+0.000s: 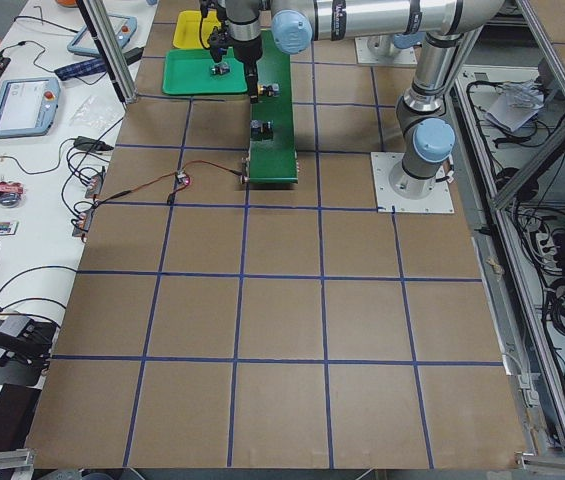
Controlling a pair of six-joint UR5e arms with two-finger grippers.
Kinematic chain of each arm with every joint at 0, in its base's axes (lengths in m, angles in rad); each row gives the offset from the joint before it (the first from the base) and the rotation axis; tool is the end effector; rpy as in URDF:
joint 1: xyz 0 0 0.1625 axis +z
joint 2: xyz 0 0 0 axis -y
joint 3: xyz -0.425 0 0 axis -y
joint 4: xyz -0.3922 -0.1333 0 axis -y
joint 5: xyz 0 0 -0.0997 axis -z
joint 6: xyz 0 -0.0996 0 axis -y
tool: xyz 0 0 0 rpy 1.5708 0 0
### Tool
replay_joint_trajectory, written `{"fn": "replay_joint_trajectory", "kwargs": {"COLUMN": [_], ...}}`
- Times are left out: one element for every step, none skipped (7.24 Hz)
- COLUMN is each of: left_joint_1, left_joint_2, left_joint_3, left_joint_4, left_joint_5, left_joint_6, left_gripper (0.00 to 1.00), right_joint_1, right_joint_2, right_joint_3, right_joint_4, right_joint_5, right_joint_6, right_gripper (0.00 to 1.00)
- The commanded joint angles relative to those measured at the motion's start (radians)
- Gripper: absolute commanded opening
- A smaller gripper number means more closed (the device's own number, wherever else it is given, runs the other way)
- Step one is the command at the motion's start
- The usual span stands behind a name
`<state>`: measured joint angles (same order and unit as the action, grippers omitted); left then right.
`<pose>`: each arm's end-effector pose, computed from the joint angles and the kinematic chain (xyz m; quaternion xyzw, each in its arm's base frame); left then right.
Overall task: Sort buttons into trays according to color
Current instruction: 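Drop the green-capped switch into the green tray with the right gripper, then lower the right gripper onto the yellow-capped switch on the belt and grasp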
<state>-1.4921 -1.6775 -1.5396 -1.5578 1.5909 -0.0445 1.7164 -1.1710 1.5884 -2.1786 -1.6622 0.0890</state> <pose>-0.0893 -0.5383 0.4499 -0.0612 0.9976 0.0314 0.0095 0.2158 -0.6158 0.3165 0.0238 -0.9942 0.0996 0.0341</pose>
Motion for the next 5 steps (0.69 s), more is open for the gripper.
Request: {"fn": "replay_joint_trajectory", "kwargs": {"left_joint_1": [0.001,0.001,0.001,0.0,0.0], "left_joint_2": [-0.002,-0.004,-0.001,0.002,0.005], "left_joint_3": [-0.002,-0.001,-0.001,-0.001,0.001], "left_joint_4": [0.001,0.001,0.001,0.001,0.001], "left_joint_5": [-0.005,-0.014,-0.014,-0.005,-0.003], "left_joint_6": [0.0,0.0,0.0,0.003,0.005], "left_gripper": [1.0,1.0,1.0,1.0,1.0], "right_joint_1": [0.009,0.012,0.053,0.121,0.136], "right_joint_2": [-0.186,-0.161,-0.129,-0.118,-0.095], "right_joint_3": [0.005,0.019,0.04,0.047,0.047], "right_joint_4": [0.234,0.247,0.234,0.223,0.223], "right_joint_5": [0.043,0.062,0.081,0.096,0.099], "right_joint_6": [0.002,0.011,0.021,0.103,0.167], "right_gripper": [1.0,1.0,1.0,1.0,1.0]}}
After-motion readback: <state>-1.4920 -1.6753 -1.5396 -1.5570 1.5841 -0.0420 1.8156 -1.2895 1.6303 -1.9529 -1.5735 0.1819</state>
